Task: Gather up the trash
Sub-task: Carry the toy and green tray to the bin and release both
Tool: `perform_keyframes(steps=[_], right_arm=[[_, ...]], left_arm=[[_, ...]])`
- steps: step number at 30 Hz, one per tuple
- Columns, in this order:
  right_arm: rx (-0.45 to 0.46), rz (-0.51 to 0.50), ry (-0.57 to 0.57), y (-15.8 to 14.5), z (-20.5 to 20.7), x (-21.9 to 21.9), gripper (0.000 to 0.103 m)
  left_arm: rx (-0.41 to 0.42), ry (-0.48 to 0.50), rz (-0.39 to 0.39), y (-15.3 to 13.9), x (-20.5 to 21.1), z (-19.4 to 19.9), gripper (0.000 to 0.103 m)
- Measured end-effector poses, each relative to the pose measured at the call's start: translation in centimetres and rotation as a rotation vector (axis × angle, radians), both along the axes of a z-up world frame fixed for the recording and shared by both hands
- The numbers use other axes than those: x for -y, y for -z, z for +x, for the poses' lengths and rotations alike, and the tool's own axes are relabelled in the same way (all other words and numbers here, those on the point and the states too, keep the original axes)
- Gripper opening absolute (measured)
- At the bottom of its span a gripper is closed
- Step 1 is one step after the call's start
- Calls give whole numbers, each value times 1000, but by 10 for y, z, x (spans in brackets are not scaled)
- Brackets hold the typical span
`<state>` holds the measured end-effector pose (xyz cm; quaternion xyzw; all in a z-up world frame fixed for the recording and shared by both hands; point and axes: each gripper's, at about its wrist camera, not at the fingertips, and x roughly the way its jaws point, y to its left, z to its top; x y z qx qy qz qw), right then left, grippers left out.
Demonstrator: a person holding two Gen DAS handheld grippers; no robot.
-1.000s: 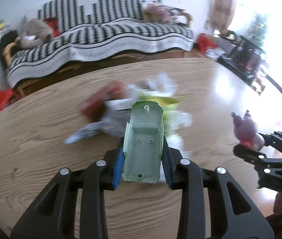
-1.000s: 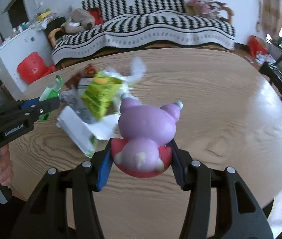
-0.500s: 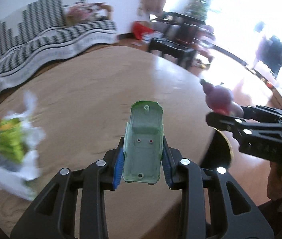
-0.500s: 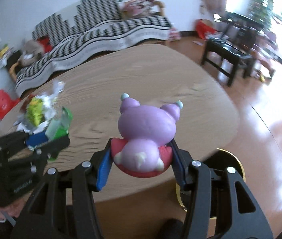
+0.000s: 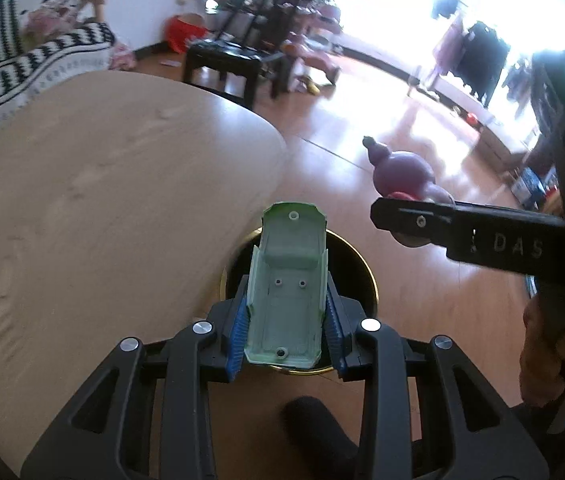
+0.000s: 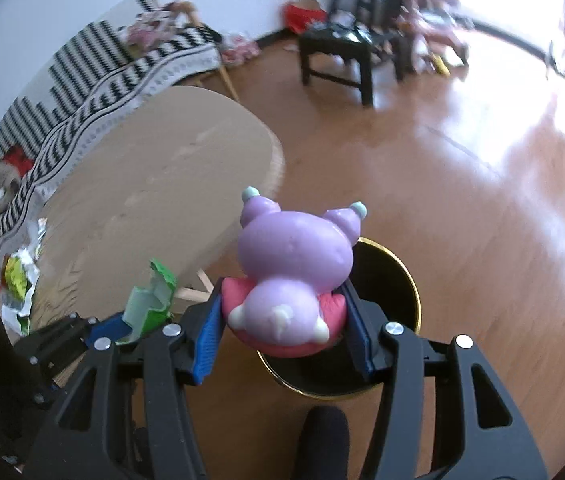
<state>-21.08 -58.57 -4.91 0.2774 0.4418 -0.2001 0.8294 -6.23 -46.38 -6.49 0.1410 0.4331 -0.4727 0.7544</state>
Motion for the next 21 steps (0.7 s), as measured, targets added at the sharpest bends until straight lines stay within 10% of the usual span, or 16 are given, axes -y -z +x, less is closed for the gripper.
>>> perform_keyframes(steps=[21], right_arm=[[-4,20,39,7,-8,14,56]], left_arm=[[-42,32,32,22,31,-4,33]])
